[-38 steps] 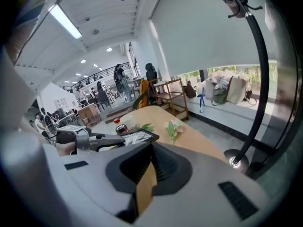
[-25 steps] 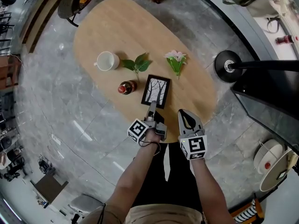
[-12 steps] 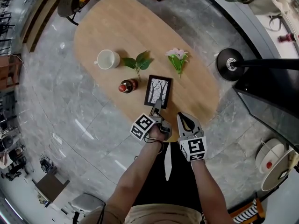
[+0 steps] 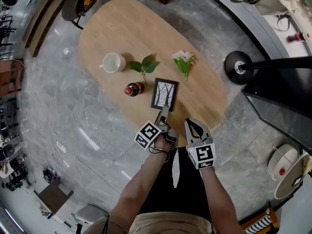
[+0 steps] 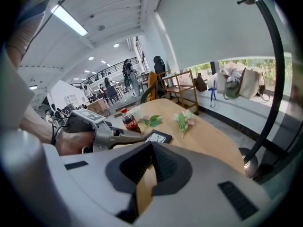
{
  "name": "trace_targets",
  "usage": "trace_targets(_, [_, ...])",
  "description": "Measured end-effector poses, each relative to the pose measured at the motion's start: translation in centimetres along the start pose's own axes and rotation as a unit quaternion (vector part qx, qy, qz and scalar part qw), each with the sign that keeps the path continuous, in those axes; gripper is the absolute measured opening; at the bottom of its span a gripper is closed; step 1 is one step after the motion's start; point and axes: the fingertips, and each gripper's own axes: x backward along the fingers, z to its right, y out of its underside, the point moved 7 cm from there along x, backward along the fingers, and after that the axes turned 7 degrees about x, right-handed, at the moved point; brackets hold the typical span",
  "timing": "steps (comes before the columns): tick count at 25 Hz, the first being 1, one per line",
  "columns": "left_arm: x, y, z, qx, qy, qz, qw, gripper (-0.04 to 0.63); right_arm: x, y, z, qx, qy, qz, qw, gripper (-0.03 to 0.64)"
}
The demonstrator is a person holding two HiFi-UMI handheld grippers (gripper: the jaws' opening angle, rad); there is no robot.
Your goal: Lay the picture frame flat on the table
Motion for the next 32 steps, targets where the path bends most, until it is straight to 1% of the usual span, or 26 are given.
trace_targets(2, [0.7, -0.1, 0.8, -0.008, 0.013, -0.008, 0.9998, 0.299, 0.5, -0.7, -0.1, 0.005, 0.004, 0.002, 1.000, 0.005])
trace_targets(4, [1.6, 0.0, 2.0, -0.022, 0.034, -0.024, 0.9989, 0.299, 1.2, -1.7, -0.2, 0.008, 0.009, 0.006, 1.000, 0.005])
trace_targets(6, [3.3, 0.0, 3.5, -0.047, 0.053, -0.044, 0.9965, 0.299, 2.2, -3.0, -0.7, 0.009, 0.013, 0.010, 1.000, 0.005])
trace_targets(9, [7.0, 0.6, 5.9, -0.087, 0.069, -0.062, 0.9919, 0.299, 4.3, -5.4, -1.9, 0.019, 0.004, 0.016, 1.000, 0.005])
trace_targets(11, [8.0, 0.6, 8.4, -0.124, 0.092, -0.072, 0.9854, 0.298, 5.1, -7.6, -1.8, 0.031, 0.006, 0.026, 0.999, 0.005])
trace_targets(14, [9.4, 0.3, 12.3, -0.201, 0.130, -0.082, 0.9674, 0.289, 6.3, -11.0, -1.4, 0.047, 0.014, 0.044, 0.998, 0.005])
trace_targets(16, [11.7, 0.6, 15.0, -0.249, 0.152, -0.084, 0.9527, 0.267, 7.9, -13.2, -2.1, 0.047, 0.013, 0.053, 0.997, 0.005])
trace_targets(17, [13.0, 0.8, 16.4, -0.273, 0.160, -0.082, 0.9450, 0.244, 8.8, -14.3, -2.5, 0.046, 0.012, 0.057, 0.997, 0.005])
trace_targets(18, [14.2, 0.9, 17.7, -0.298, 0.166, -0.076, 0.9369, 0.210, 9.7, -15.3, -2.8, 0.047, 0.013, 0.061, 0.997, 0.005])
trace_targets(19, [15.4, 1.1, 19.0, -0.325, 0.170, -0.067, 0.9279, 0.155, 10.6, -16.3, -3.0, 0.050, 0.015, 0.065, 0.997, 0.005])
trace_targets(21, [17.4, 1.4, 21.8, -0.378, 0.183, -0.047, 0.9062, 0.066, 12.3, -18.3, -3.3, 0.054, 0.023, 0.080, 0.995, 0.005])
trace_targets(23, [19.6, 1.7, 24.4, -0.420, 0.205, -0.031, 0.8833, 0.061, 14.1, -20.2, -3.9, 0.053, 0.032, 0.097, 0.993, 0.005])
trace_targets(26, [23.3, 2.2, 27.7, -0.471, 0.229, -0.003, 0.8519, 0.052, 17.1, -22.7, -5.1, 0.059, 0.046, 0.119, 0.990, 0.005])
trace_targets(27, [24.4, 2.4, 28.9, -0.490, 0.233, 0.009, 0.8401, 0.042, 18.0, -23.7, -5.4, 0.067, 0.051, 0.126, 0.988, 0.005])
trace_targets(30, [27.4, 2.6, 32.3, -0.547, 0.242, 0.049, 0.7997, 0.009, 20.5, -26.9, -6.2, 0.077, 0.059, 0.154, 0.983, 0.005])
trace_targets(31, [28.4, 2.6, 33.2, -0.559, 0.245, 0.061, 0.7899, 0.008, 21.4, -28.0, -6.6, 0.076, 0.058, 0.166, 0.981, 0.005])
trace_targets(32, [29.3, 2.7, 34.1, -0.565, 0.248, 0.071, 0.7834, 0.008, 22.3, -29.1, -7.0, 0.079, 0.059, 0.178, 0.979, 0.005])
